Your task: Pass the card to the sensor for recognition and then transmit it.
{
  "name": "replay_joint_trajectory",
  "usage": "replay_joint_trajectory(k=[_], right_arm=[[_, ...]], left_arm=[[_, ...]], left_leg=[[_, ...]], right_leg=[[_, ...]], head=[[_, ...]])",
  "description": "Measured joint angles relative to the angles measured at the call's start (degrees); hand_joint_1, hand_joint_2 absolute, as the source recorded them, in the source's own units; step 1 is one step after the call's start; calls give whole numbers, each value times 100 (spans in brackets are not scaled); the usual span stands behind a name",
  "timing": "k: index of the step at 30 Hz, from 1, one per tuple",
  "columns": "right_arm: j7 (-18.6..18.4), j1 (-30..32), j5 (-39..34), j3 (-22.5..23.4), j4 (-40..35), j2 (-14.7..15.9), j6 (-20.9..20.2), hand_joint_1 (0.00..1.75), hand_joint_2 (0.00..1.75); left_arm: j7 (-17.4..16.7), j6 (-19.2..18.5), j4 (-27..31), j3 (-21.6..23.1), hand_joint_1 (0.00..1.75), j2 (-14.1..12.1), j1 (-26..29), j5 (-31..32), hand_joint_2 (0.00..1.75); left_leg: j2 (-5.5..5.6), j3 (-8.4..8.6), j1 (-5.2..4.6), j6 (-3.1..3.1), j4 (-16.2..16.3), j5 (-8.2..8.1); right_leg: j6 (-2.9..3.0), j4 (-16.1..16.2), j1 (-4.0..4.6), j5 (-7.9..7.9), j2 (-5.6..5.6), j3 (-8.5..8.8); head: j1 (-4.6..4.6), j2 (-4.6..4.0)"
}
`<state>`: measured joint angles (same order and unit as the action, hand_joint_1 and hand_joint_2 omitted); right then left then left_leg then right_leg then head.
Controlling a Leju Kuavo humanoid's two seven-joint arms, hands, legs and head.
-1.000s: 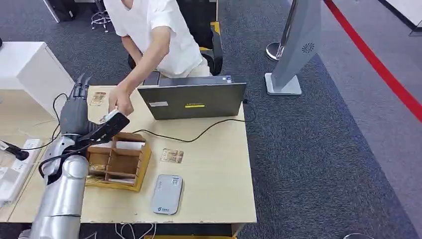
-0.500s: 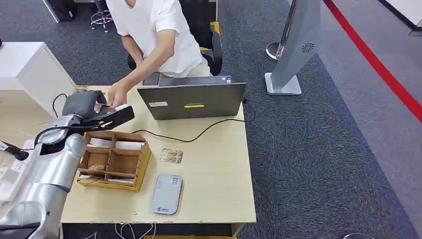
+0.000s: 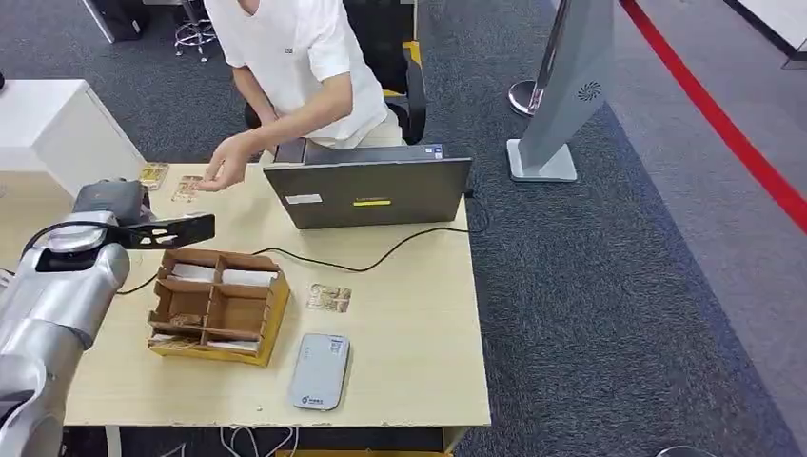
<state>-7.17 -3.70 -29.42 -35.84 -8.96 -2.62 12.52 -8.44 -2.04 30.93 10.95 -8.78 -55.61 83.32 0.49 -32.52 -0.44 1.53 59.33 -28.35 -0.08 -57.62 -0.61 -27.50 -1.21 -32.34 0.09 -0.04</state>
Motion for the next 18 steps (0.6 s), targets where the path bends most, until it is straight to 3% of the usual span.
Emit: replay_joint_trajectory(k=[11, 14, 18], right_arm=[[24, 0, -99, -7, 0, 0, 28, 0, 175], [22, 5, -300, 0, 0, 0, 127, 0, 175], [96, 19, -566, 81, 2, -9, 230, 0, 175]], left_arm=[[131, 692, 53, 145, 175, -68, 95, -94, 175], [319, 858, 666, 304, 175, -62, 446, -276, 175], [258, 606, 2183, 816, 175, -16, 1144, -507, 175]], left_leg=[[2, -4, -2, 1, 1, 0], [3, -3, -2, 1, 1, 0], [14, -9, -2, 1, 1, 0]], right_leg=[[-1, 1, -1, 1, 2, 0], [-1, 2, -1, 0, 2, -1], [-1, 5, -1, 0, 11, -2]], head=[[0, 0], [2, 0], [0, 0]])
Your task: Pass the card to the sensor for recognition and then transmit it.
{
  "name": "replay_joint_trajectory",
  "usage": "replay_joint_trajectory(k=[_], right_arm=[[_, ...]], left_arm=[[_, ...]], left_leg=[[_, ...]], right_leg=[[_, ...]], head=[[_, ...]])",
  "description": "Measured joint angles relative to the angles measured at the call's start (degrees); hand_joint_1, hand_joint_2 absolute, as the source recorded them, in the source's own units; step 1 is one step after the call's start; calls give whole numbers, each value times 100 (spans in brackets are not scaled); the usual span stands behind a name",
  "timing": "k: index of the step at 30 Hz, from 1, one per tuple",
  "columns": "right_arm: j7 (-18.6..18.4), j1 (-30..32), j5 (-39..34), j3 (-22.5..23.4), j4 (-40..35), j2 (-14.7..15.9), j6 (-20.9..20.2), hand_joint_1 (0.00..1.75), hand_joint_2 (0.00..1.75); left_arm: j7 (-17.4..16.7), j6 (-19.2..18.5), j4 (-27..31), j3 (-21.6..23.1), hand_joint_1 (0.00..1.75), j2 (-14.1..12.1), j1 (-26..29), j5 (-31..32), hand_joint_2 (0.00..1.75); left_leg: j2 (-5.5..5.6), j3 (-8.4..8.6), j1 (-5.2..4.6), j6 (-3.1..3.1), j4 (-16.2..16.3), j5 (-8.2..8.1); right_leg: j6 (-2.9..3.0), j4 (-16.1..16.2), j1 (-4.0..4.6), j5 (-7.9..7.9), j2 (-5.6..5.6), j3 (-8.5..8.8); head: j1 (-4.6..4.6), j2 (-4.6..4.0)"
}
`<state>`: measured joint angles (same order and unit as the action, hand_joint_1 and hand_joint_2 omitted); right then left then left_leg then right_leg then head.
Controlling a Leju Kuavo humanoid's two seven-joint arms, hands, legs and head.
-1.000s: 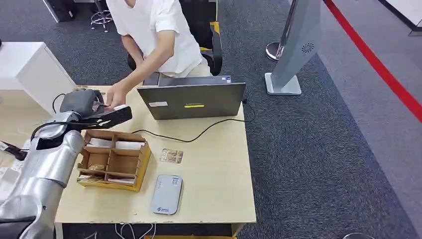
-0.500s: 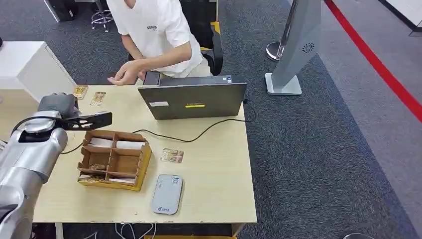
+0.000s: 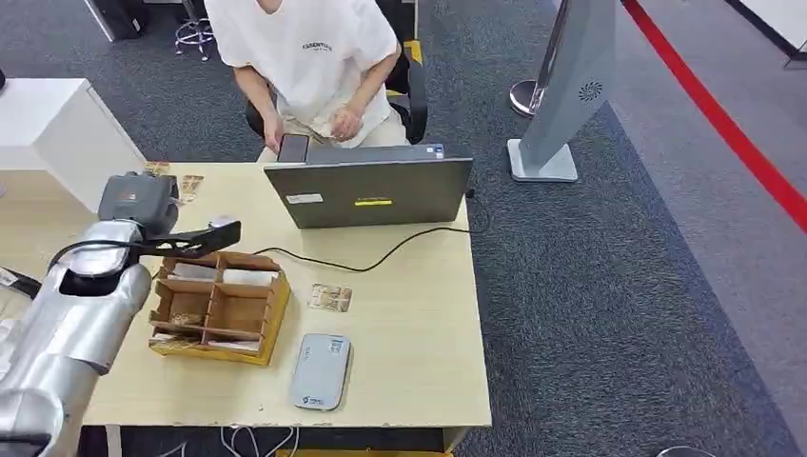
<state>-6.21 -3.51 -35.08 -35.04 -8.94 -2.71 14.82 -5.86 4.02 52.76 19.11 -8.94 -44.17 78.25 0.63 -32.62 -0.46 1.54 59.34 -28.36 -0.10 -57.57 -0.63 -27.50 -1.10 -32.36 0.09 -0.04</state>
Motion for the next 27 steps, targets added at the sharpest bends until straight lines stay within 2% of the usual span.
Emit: replay_joint_trajectory(k=[3, 6, 9, 12, 14, 16, 19, 22, 27], right_arm=[[52, 11, -98, 76, 0, -24, 57, 0, 175], [103, 20, -109, 83, 0, -55, 81, 0, 175], [120, 18, -111, 85, -2, -76, 90, 0, 175], [99, 33, -96, 83, 0, -85, 113, 0, 175], [81, 26, -96, 83, 0, -85, 142, 0, 175], [63, 23, -120, 83, 0, -94, 157, 0, 175], [39, 31, -238, 118, 0, -107, 172, 0, 175], [41, 32, -302, 184, 0, -116, 184, 0, 175], [46, 34, -365, 223, 2, -127, 199, 0, 175]], left_arm=[[-164, 48, 1272, 564, 175, 0, 471, -41, 175], [-269, 543, 2270, 1003, 175, 50, 864, 94, 175], [-306, 734, 2869, 1273, 175, 103, 1062, 153, 175], [-208, 1316, 3278, 1374, 175, 144, 1321, 314, 175], [-161, 1434, 3430, 1457, 175, 208, 1482, 367, 175], [-102, 1360, 3482, 1554, 175, 256, 1612, 391, 175], [-24, 818, 3460, 1770, 175, 345, 1828, 341, 175], [-22, 524, 3327, 2008, 175, 413, 2002, 286, 175], [-50, 282, 2971, 2298, 175, 448, 2122, 190, 175]], left_leg=[[2, -5, -1, 1, 0, -1], [0, -6, -4, 5, 0, -4], [-4, -4, -6, 5, 0, -4], [-5, -3, -4, 4, 0, -3], [0, -3, -3, 4, -1, -3], [-2, -2, -3, 4, -2, -3], [-3, -3, -3, 4, -2, -3], [-3, -4, -4, 4, -2, -3], [-2, -5, -5, 4, -2, -3]], right_leg=[[-1, 4, -1, 0, 3, -2], [-2, 6, -6, -1, 1, -5], [-2, 6, -7, 0, -2, -6], [-2, 6, -8, 0, -1, -8], [-2, 6, -8, -1, 4, -7], [-2, 6, -8, 0, 2, -8], [-2, 6, -8, 0, 2, -8], [-2, 6, -8, 0, 2, -9], [-2, 6, -8, 0, 2, -9]], head=[[-2, 0], [0, 0], [0, 0], [0, 0], [0, 0], [0, 0], [0, 0], [0, 0], [0, 0]])
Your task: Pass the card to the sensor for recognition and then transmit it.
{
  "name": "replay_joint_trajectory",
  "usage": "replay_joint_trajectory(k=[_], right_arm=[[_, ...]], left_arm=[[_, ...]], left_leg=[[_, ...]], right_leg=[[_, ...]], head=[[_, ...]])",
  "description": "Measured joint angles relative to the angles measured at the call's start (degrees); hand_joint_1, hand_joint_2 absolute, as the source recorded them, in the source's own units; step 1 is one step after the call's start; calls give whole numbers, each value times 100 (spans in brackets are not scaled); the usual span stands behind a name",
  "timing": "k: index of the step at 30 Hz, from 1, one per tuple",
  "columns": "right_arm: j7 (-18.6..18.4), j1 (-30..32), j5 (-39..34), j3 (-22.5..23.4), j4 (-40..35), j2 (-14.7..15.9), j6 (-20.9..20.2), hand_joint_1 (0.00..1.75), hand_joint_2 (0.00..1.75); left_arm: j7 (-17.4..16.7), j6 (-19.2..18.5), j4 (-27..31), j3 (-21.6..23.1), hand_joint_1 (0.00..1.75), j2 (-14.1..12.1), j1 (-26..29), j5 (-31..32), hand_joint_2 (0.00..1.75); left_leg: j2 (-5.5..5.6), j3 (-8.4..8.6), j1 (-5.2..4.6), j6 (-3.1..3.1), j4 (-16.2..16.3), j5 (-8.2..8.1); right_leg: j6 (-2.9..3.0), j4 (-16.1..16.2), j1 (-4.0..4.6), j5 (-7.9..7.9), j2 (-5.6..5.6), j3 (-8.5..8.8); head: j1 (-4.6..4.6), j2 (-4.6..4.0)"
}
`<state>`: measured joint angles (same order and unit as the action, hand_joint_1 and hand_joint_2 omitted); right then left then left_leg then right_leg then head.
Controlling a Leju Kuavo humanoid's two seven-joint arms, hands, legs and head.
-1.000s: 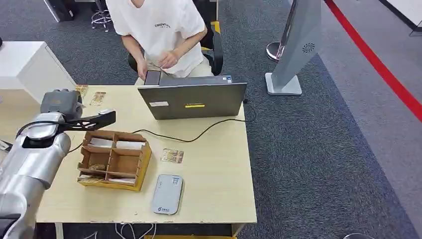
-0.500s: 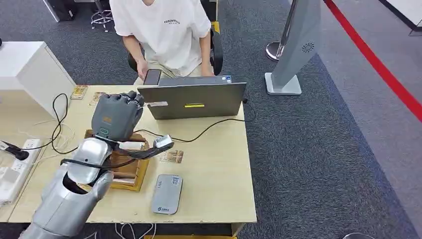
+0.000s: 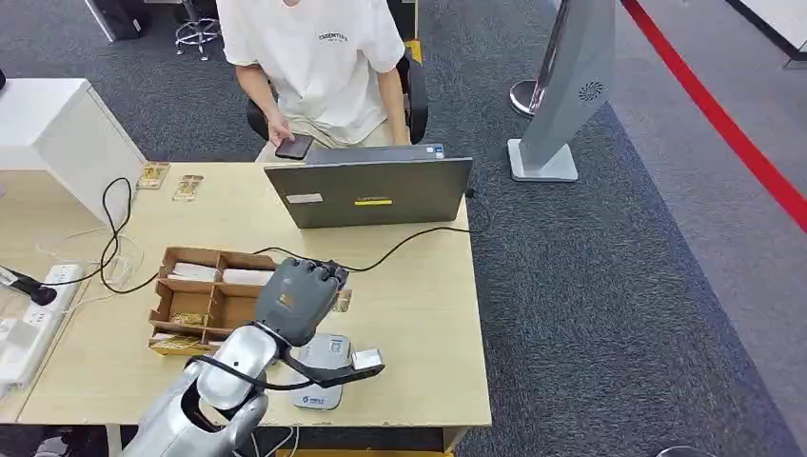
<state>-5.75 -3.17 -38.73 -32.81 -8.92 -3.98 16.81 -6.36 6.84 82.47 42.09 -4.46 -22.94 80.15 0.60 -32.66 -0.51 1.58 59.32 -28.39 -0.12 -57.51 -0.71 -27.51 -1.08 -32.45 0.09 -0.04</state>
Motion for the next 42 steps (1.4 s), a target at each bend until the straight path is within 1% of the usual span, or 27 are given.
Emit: replay_joint_trajectory(k=[4, 8, 22, 24, 28, 30, 38, 42], right_arm=[[0, 4, -24, 2, 2, -4, 11, 0, 175], [2, 6, -33, 9, 2, -4, 26, 0, 175], [17, 20, -53, 37, 4, -4, 70, 0, 175], [20, 21, -75, 39, 4, -4, 72, 0, 175], [18, 23, -112, 44, 7, -4, 87, 0, 175], [2, 23, -123, 41, 7, -4, 96, 0, 175], [-24, 27, -138, 42, 22, -4, 120, 0, 175], [20, 29, -140, 42, 22, -4, 122, 0, 175]], left_arm=[[-26, -33, -250, 103, 175, 31, 105, -53, 175], [-66, -31, -372, 177, 175, 31, 181, -72, 175], [-192, -96, -453, 184, 175, 31, 273, -199, 175], [-236, -164, -473, 184, 175, 31, 275, -219, 175], [-428, -417, -549, 184, 175, 44, 287, -247, 175], [-455, -510, -611, 184, 175, 50, 288, -260, 175], [-509, -641, -820, 184, 175, 61, 285, -326, 175], [-520, -706, -916, 184, 175, 61, 281, -374, 175]], left_leg=[[0, 0, 0, 0, 0, 0], [0, 0, 1, 0, 0, 0], [0, -1, 1, 0, 0, 0], [1, -1, 0, 0, 0, 0], [1, -1, 0, 0, 0, 0], [1, -1, 1, 0, 0, 0], [0, -1, 1, 0, 0, 0], [0, 0, 1, 0, 0, 0]], right_leg=[[0, 0, 0, 0, 0, 0], [0, 0, 0, 0, 0, 0], [0, 0, 0, 0, 0, 0], [0, 0, 0, 0, 0, 0], [0, 0, 0, 0, 1, 0], [0, 0, 0, 0, 1, 0], [0, 0, 0, 0, 0, 0], [0, 0, 0, 0, 0, 0]], head=[[0, 0], [0, 0], [0, 0], [0, 0], [0, 0], [0, 0], [0, 0], [2, 0]])
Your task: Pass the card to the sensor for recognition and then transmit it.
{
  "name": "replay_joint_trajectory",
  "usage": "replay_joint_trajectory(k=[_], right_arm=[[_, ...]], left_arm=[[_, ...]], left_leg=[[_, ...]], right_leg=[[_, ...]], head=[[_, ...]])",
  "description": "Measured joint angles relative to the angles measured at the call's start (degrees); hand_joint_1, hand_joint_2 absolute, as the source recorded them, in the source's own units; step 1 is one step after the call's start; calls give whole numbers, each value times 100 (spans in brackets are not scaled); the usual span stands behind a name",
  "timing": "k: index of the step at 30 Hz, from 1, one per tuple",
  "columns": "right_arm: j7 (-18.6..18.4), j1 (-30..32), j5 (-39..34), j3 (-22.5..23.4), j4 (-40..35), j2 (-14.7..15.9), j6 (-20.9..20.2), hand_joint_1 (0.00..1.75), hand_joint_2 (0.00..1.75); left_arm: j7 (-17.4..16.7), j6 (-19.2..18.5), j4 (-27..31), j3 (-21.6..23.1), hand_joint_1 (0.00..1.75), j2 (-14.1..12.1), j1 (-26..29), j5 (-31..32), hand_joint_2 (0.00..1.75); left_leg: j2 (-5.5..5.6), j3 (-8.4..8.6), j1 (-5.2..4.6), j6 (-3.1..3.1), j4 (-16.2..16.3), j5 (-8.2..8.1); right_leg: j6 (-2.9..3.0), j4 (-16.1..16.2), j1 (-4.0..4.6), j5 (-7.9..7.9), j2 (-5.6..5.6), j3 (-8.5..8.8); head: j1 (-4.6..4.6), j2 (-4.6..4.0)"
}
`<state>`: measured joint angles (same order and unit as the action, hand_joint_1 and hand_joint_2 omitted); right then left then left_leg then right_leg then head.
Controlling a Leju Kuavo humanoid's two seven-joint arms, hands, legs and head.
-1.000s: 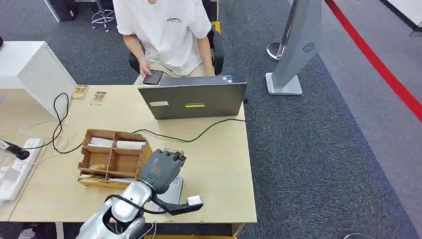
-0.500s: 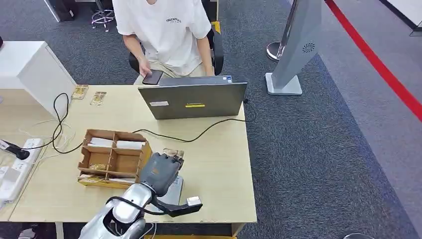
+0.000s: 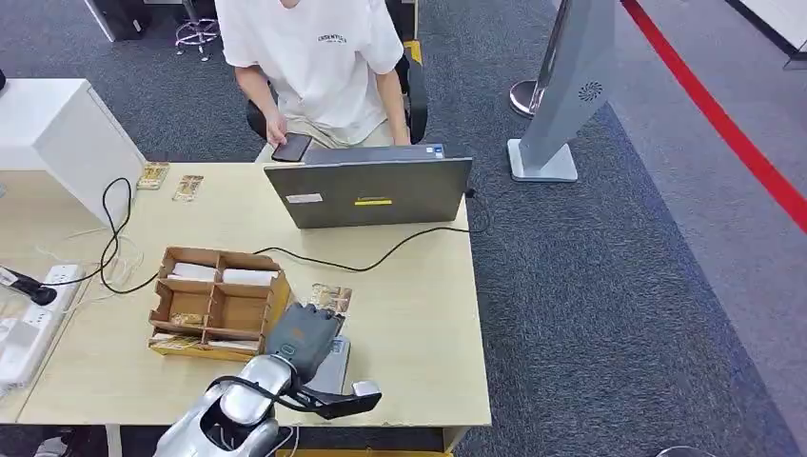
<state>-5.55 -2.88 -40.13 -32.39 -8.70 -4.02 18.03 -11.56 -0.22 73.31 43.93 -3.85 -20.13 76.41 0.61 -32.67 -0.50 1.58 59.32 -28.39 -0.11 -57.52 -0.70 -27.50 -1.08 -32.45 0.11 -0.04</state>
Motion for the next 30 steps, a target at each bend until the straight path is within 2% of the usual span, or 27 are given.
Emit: replay_joint_trajectory(k=[10, 13, 17, 19, 22, 26, 30], right_arm=[[35, 8, -4, 0, 13, 0, 7, 0, 175], [35, 9, 0, 0, 22, -2, 11, 0, 175], [35, 12, 57, -11, 28, -13, 33, 0, 175], [35, 11, 125, -53, 28, -17, 31, 0, 175], [17, 11, 288, -155, 28, -22, 24, 0, 175], [-50, -14, 494, -362, 28, -22, 0, 0, 175], [-186, -42, 752, -619, 28, -22, -63, 0, 175]], left_arm=[[0, -186, -66, 0, 175, -7, -93, -162, 175], [-37, -85, -70, 0, 175, -9, -150, -170, 175], [-284, 646, 150, -26, 175, 79, -352, 118, 175], [-313, 951, 355, -68, 175, 122, -461, 285, 175], [-199, 1719, 634, -203, 175, 129, -568, 674, 175], [17, 2620, 839, -496, 175, 63, -710, 1104, 175], [-68, 3095, 817, -903, 175, -160, -924, 1132, 175]], left_leg=[[0, 0, 0, 0, 0, 0], [0, 0, 0, 1, 0, 1], [5, -2, 0, 2, 0, 4], [5, -2, 0, 2, 0, 3], [4, -2, -1, 2, 0, 3], [4, -2, 1, 1, 0, 4], [2, 0, 5, -4, 0, 8]], right_leg=[[0, 0, 0, 0, 0, 0], [0, 0, 0, 0, 0, 0], [0, -1, 0, 1, 6, 1], [0, -1, 0, 1, 7, 3], [0, -1, 0, 1, 5, 2], [0, -2, 0, 1, 7, 3], [1, -5, 1, 2, 3, 0]], head=[[-2, 0], [0, 0], [-2, 0], [-4, 0], [0, 0], [-2, 0], [-2, 0]])
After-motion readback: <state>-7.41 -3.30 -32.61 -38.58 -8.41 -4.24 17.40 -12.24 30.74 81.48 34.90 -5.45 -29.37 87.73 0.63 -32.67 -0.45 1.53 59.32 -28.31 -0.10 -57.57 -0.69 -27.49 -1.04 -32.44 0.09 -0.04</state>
